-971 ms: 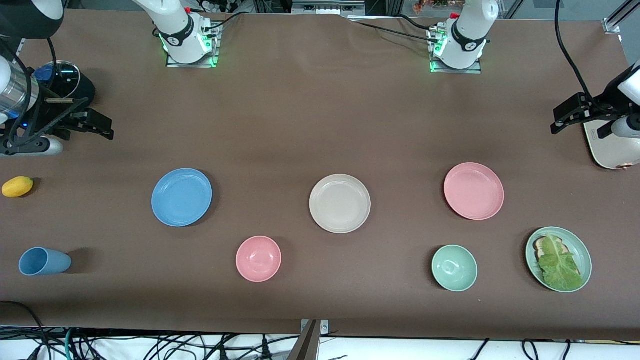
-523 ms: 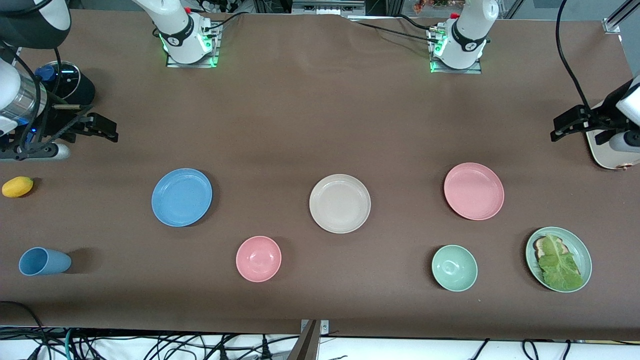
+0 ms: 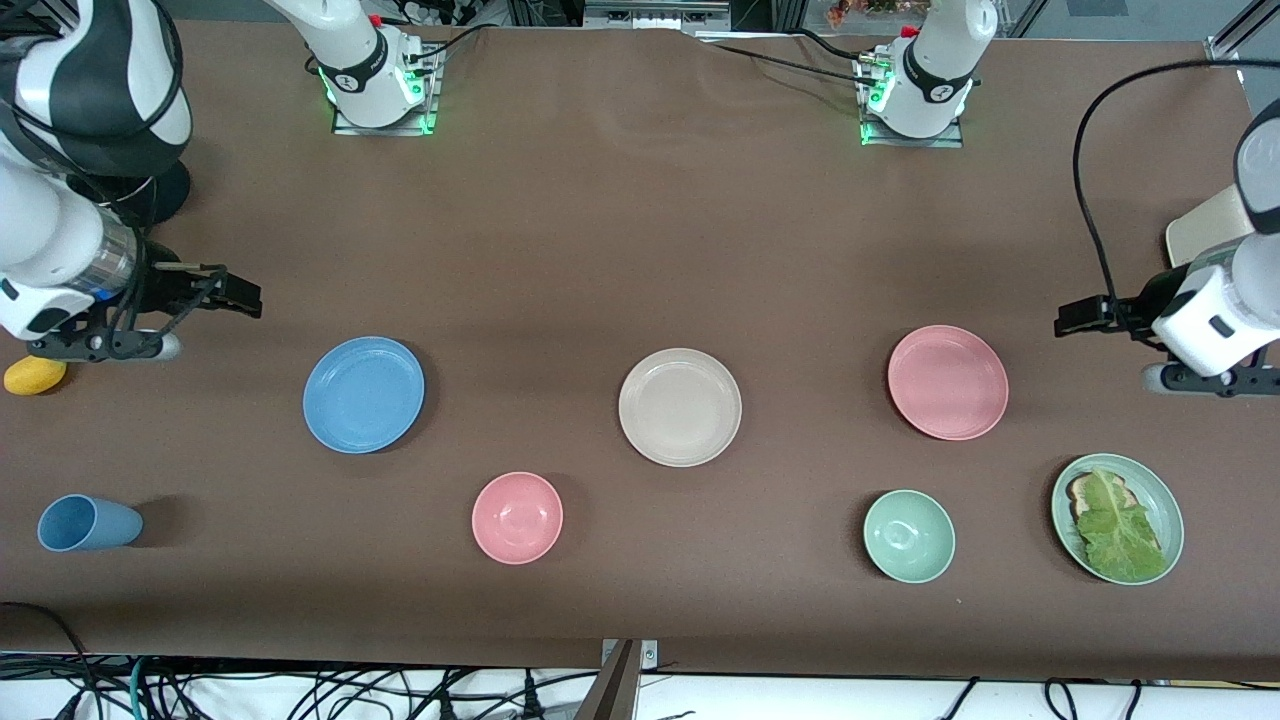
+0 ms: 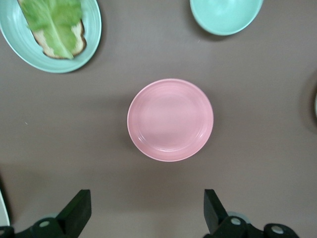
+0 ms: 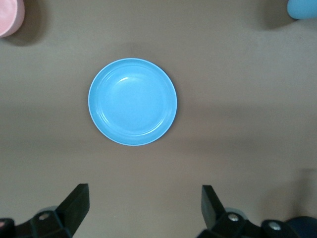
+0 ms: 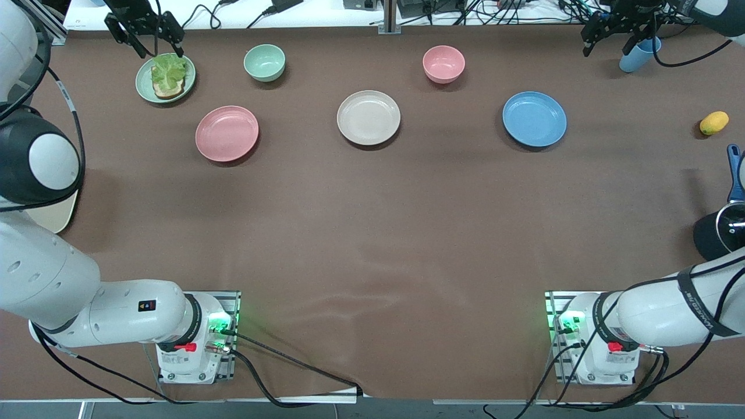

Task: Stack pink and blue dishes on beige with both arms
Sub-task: 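Reach both grippers to the rims of the blue and pink plates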

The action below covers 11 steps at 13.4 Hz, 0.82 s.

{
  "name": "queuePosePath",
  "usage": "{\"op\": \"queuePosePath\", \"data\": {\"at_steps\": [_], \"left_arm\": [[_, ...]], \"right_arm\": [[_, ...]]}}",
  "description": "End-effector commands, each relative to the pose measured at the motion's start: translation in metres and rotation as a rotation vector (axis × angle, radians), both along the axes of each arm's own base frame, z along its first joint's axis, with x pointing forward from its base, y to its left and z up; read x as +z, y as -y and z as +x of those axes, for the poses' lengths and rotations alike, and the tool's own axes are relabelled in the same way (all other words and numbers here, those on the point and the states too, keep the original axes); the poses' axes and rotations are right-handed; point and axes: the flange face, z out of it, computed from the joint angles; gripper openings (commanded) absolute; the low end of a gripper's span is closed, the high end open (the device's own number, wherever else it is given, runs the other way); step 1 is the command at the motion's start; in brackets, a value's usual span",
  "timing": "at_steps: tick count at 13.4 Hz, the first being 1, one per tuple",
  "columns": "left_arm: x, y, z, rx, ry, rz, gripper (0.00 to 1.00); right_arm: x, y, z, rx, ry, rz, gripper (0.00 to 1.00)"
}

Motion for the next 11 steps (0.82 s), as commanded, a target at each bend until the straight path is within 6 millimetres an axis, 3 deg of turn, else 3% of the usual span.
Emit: {"op": "queuePosePath", "data": {"at_steps": [1, 2, 6, 11], "left_arm": [[-0.057, -0.006, 0.021, 0.024, -0.070, -0.019, 1.00], [-0.065, -0.016, 0.021, 0.034, -0.081, -0.019, 1.00], [-0.130, -0.070, 0.023, 0.104, -0.068, -0.028, 1.00], [-0.197, -0.071, 0.001, 0.116, 0.017, -0.013, 1.00]], "right_arm": [[-0.029, 0.021, -0.004, -0.022, 0.011, -0.001, 1.00], [-0.042, 0.025, -0.005, -0.028, 0.019, -0.003, 1.00], [-0.072, 0.027, 0.005, -0.033, 0.042, -0.009, 1.00], [-0.136, 0.023, 0.030, -0.033, 0.088, -0.021, 1.00]]}}
